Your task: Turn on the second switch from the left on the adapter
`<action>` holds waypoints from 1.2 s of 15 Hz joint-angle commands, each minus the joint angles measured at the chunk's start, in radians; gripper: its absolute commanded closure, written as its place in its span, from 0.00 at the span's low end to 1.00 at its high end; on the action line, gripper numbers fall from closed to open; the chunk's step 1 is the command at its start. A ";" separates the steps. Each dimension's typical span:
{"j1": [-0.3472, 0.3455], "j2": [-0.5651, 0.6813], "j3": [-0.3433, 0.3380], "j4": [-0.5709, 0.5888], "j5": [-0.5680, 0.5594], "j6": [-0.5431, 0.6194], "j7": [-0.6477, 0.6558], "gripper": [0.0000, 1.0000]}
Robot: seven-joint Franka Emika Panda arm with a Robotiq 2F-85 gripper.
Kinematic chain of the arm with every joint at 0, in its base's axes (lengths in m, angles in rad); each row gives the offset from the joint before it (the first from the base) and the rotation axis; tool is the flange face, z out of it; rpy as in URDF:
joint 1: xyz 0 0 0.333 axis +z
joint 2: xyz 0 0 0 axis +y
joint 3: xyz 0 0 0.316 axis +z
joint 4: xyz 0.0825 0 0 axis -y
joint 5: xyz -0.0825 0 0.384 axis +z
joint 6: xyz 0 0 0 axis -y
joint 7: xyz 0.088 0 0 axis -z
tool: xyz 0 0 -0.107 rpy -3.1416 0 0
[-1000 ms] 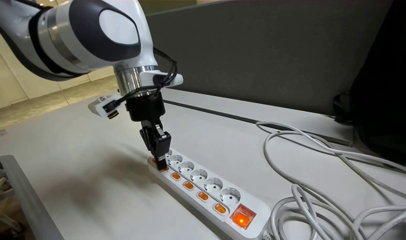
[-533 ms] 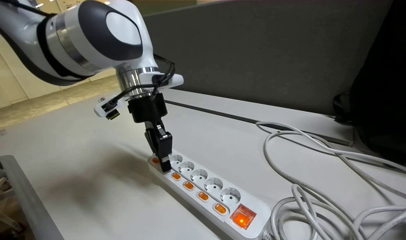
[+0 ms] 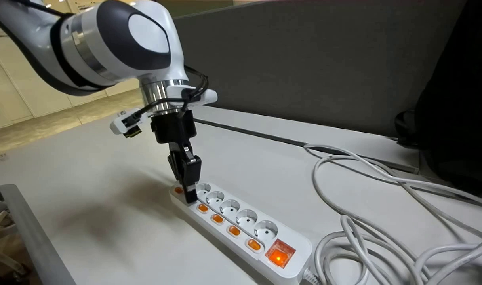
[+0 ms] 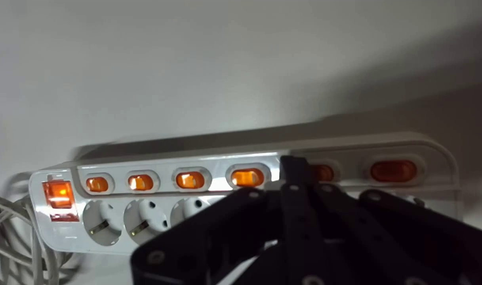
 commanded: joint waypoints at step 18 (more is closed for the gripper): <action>-0.124 -0.029 0.127 -0.020 0.196 0.028 -0.453 1.00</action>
